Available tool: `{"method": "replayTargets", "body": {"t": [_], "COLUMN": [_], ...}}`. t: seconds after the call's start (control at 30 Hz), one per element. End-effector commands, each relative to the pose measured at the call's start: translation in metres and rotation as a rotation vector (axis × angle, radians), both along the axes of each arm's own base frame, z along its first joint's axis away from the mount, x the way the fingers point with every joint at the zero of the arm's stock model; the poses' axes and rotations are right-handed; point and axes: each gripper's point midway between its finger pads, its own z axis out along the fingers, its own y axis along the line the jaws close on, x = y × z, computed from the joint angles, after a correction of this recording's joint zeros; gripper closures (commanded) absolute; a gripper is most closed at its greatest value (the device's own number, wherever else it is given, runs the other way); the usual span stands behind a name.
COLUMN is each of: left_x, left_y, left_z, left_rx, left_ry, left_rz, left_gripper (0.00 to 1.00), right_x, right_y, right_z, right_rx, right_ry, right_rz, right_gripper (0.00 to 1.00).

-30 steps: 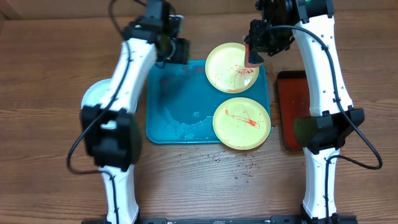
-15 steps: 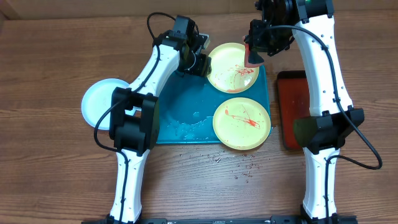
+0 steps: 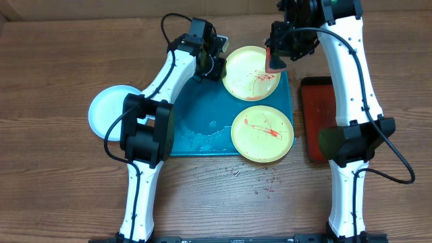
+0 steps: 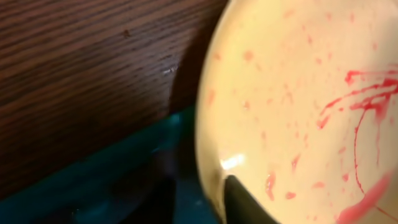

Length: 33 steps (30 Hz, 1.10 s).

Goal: Clean dirty plates on tray and stack at the side
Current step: 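Move left gripper to the upper yellow plate and grasp its rim, then lower the sponge with right gripper onto the held yellow plate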

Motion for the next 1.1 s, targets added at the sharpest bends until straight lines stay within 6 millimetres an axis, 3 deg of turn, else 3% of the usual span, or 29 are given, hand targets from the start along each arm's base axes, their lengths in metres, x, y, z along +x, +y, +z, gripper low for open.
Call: {"method": "replayTargets", "body": {"t": [0.0,0.13,0.3,0.5,0.6,0.87,0.9,0.97,1.0,1.07], "left_x": [-0.01,-0.013,-0.018,-0.021,-0.032,-0.096,-0.104,-0.116,-0.119,-0.116], "left_y": [-0.003,-0.002,0.008,0.071,0.1,0.158,0.16,0.162,0.162,0.161], "left_z": [-0.016,-0.017,-0.021,-0.029,-0.027,-0.028,-0.026,-0.024,-0.023,-0.024], "left_rx": [0.008,0.011,0.04,0.206,0.239,0.4,0.41,0.43,0.433,0.433], "left_ry": [0.042,0.057,0.089,0.181,0.255,0.529,0.559,0.599,0.605,0.581], "left_rz": [-0.023,-0.02,-0.002,0.277,0.38,0.446,0.431,0.381,0.352,0.287], "left_gripper": [0.85,0.95,0.96,0.96,0.96,0.96,0.89,0.63,0.54,0.48], "right_x": [0.001,0.001,0.001,0.001,0.001,0.001,0.001,0.002,0.002,0.002], "right_y": [0.0,0.0,0.0,0.0,0.001,0.002,0.002,0.002,0.003,0.003], "right_z": [0.01,0.01,0.01,0.01,0.01,0.01,0.009,0.008,0.007,0.004], "right_rx": [0.006,0.006,0.007,0.007,0.007,0.007,0.007,0.007,0.006,0.005], "right_ry": [-0.033,-0.033,-0.033,-0.032,-0.032,-0.033,-0.033,-0.033,-0.031,-0.024], "right_rz": [0.004,0.003,0.004,0.004,0.007,0.008,0.008,0.008,0.008,0.008], "right_gripper": [0.96,0.96,0.96,0.96,0.96,0.96,0.96,0.96,0.96,0.96]}}
